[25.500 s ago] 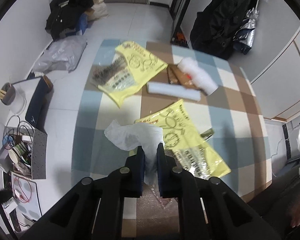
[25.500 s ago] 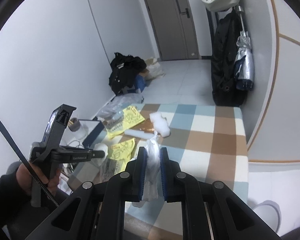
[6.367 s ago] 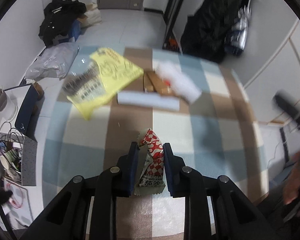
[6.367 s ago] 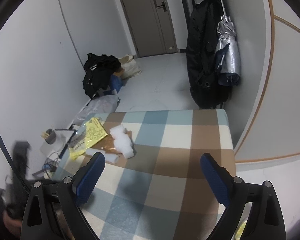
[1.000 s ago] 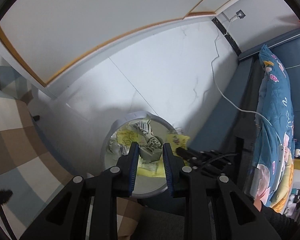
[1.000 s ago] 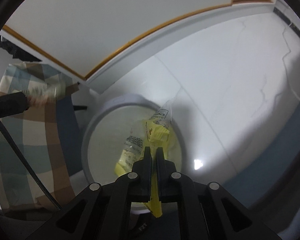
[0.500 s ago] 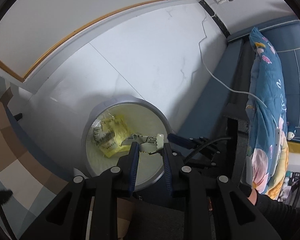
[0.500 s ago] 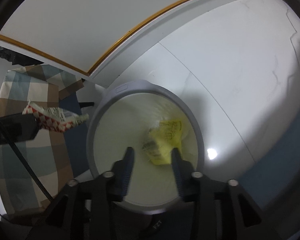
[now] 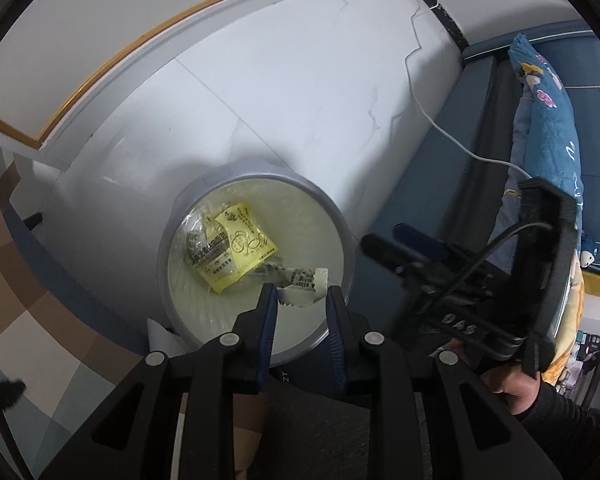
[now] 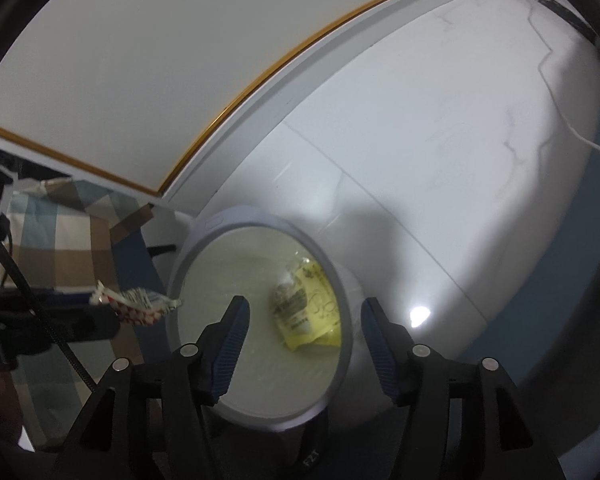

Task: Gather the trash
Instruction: 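Open the right tool, then the left tool, dropping both items into the bin, then move both tools back over the checked table, then lower the right tool onto the white foam sheet and close on it, then grasp the white foam strip with the left tool while the right tool holds the foam sheet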

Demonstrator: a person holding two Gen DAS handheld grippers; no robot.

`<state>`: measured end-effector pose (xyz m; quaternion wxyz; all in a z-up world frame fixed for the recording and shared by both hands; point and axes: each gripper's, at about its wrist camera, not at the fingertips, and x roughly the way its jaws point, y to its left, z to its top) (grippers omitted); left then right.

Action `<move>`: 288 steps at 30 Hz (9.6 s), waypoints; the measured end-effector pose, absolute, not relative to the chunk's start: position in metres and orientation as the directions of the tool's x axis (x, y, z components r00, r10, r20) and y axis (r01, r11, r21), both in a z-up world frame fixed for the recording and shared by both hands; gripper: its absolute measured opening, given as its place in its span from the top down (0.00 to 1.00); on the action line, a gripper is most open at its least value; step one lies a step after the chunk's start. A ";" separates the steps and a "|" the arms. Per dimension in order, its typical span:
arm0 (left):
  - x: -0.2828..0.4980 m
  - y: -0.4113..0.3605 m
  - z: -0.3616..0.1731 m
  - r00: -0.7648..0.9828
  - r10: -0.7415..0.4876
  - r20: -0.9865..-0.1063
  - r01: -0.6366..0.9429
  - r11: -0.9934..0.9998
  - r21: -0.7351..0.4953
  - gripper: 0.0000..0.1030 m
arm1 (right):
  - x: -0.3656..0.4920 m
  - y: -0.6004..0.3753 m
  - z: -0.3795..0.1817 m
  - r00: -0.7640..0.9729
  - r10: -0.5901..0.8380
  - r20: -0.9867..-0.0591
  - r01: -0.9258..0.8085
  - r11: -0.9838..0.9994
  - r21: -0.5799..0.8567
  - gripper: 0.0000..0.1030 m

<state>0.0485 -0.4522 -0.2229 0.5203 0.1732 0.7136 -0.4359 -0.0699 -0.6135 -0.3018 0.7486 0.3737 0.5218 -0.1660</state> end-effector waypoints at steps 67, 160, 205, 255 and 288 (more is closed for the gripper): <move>0.073 -0.046 0.032 0.834 -0.158 -0.528 0.072 0.981 -0.180 0.16 | 0.019 -0.317 0.039 0.863 0.201 -0.464 -0.069 0.956 0.286 0.17; 0.177 0.042 -0.093 0.557 -0.157 -0.815 -0.084 0.966 -0.244 0.16 | 0.242 -0.142 -0.120 0.406 0.486 -0.774 -0.418 0.852 0.315 0.68; 0.158 0.004 -0.130 0.352 -0.181 -0.918 0.123 0.982 -0.146 0.95 | 0.227 -0.169 -0.101 0.447 0.492 -0.747 -0.419 0.853 0.311 0.68; 0.148 -0.059 -0.138 0.279 -0.183 -0.943 0.397 0.916 -0.060 0.33 | 0.161 -0.243 -0.074 0.571 0.430 -0.699 -0.306 0.902 0.305 0.68; 0.118 -0.043 -0.115 0.275 -0.231 -0.933 0.365 0.923 -0.121 0.97 | 0.148 -0.234 -0.062 0.610 0.432 -0.665 -0.336 0.900 0.277 0.68</move>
